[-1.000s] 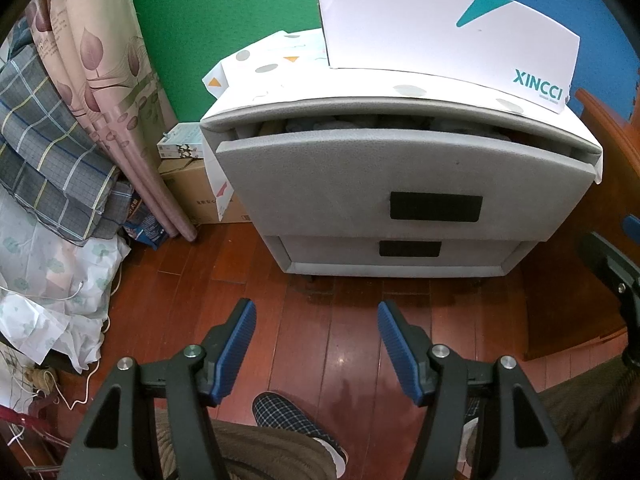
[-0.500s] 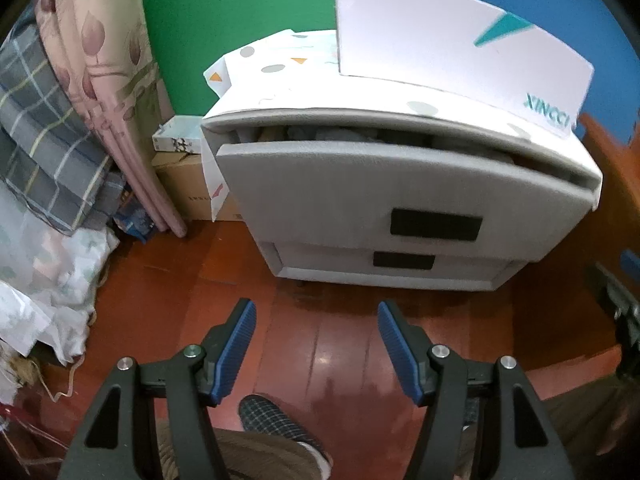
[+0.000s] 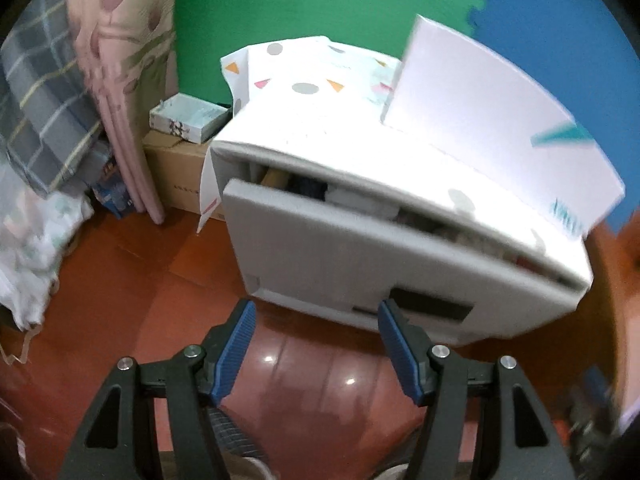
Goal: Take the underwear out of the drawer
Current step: 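Hook the left tool on the top drawer front and pull it open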
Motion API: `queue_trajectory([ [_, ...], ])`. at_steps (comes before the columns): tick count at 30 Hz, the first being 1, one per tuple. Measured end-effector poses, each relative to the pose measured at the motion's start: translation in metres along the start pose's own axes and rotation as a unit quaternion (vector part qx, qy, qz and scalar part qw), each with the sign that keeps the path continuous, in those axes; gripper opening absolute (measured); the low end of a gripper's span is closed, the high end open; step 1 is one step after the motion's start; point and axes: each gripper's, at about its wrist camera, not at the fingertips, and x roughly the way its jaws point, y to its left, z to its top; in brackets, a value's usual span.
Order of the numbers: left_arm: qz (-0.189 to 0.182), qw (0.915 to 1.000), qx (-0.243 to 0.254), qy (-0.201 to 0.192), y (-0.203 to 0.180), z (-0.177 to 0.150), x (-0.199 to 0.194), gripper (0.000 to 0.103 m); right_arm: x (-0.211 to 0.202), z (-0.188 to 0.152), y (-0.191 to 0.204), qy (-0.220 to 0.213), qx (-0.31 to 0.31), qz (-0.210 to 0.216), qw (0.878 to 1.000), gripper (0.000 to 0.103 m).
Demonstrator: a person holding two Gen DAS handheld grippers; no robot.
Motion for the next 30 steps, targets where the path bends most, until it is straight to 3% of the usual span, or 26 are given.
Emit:
queue_trajectory([
  [5,0.005,0.9996,-0.027,-0.001,0.008,0.023,0.010,0.065,0.000,0.000,-0.002,0.001,0.001,-0.003,1.000,0.103],
  [10,-0.024,0.9960,-0.083,0.023,0.020,0.039,0.029,0.065,0.002,0.000,-0.005,0.004,0.011,-0.002,1.000,0.103],
  [17,-0.025,0.9936,-0.102,0.040,0.029,0.051,0.057,0.065,0.003,0.000,-0.006,0.006,0.012,0.001,1.000,0.103],
  [30,-0.034,0.9882,-0.145,0.035,0.041,0.060,0.076,0.081,0.003,-0.001,-0.008,0.009,0.020,0.001,1.000,0.103],
])
